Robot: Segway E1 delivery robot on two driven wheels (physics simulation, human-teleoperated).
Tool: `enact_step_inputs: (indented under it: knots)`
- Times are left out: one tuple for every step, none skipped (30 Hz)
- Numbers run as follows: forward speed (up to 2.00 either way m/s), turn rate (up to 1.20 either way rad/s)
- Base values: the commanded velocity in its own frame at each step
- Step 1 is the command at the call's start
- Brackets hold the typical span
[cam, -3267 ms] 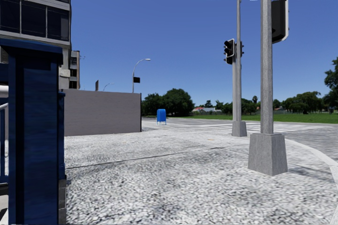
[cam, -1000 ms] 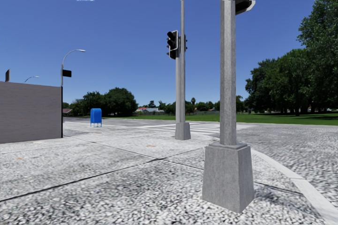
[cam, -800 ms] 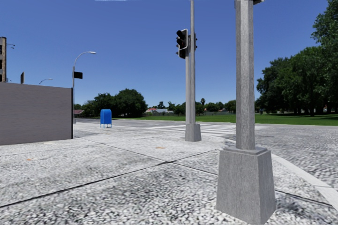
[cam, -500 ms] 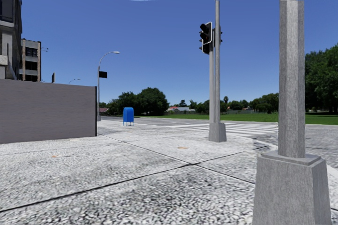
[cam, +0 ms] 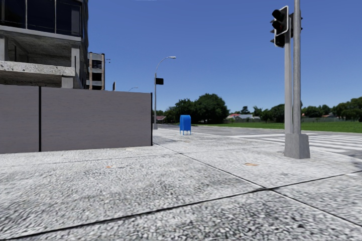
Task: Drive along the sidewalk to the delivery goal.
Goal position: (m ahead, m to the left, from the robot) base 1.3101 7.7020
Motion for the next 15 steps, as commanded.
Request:
enact_step_inputs:
  knots:
    - [0.71, 0.59]
    - [0.71, 0.58]
    - [0.71, 0.57]
    - [0.71, 0.57]
    - [0.71, 0.57]
    - [0.71, 0.56]
    - [0.71, 0.55]
    - [0.71, 0.52]
    - [0.72, 0.51]
    - [0.74, 0.51]
    - [0.76, 0.51]
    - [0.79, 0.5]
    - [0.8, 0.5]
    - [0.8, 0.49]
    - [0.81, 0.48]
